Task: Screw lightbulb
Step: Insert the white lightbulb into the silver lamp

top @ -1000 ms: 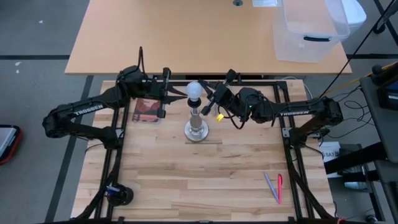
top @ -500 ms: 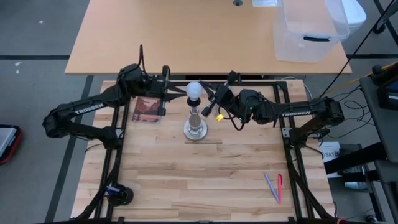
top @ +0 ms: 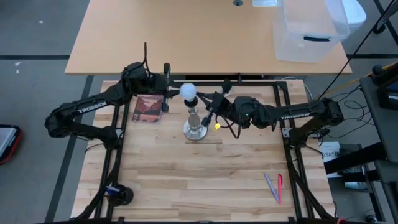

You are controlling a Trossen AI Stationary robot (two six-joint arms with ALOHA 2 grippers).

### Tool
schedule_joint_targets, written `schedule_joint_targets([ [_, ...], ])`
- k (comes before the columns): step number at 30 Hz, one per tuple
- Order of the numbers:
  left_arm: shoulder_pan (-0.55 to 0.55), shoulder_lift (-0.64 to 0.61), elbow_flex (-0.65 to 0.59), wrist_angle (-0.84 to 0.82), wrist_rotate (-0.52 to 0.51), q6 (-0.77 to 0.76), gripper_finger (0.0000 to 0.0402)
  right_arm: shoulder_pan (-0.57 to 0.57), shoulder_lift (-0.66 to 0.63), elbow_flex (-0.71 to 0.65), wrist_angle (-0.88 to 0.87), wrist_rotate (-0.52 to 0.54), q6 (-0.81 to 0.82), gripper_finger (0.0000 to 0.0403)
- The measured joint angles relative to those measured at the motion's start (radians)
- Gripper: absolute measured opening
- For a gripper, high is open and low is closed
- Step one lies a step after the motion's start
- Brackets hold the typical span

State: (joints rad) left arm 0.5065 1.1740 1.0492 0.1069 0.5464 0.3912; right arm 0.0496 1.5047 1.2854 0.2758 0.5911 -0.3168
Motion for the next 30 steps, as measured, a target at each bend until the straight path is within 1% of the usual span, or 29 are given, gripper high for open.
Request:
schedule_joint_targets([
  [2,0.009,-0.003,0.0,-0.008,0.002,-0.001,0.0029,0.0,0.001,0.0,-0.026,0.012,0.015,0.0],
  [8,0.043,-0.048,0.0,-0.041,0.007,-0.007,0.0029,0.013,0.002,0.0,-0.051,0.112,0.01,0.0],
  [10,0.043,-0.059,0.0,-0.049,0.016,-0.008,0.0029,0.011,0.002,0.0,-0.044,0.119,0.003,0.0],
  [14,0.027,-0.071,0.0,-0.045,0.097,-0.007,0.0029,-0.008,0.002,0.0,0.003,0.119,-0.037,0.0],
  [18,-0.002,-0.07,0.0,-0.049,0.101,0.002,0.0029,-0.038,0.001,0.0,0.049,0.116,-0.075,0.0],
  [21,-0.014,-0.07,0.0,-0.046,0.103,0.01,0.0029,-0.058,0.0,0.0,0.091,0.094,-0.102,0.0],
  [25,-0.027,-0.07,0.0,-0.039,0.103,0.011,0.0029,-0.088,0.0,0.0,0.129,0.009,-0.105,0.0],
  [30,-0.043,-0.07,0.0,-0.033,0.103,0.014,0.0029,-0.122,0.0,0.0,0.133,-0.075,-0.07,0.0],
])
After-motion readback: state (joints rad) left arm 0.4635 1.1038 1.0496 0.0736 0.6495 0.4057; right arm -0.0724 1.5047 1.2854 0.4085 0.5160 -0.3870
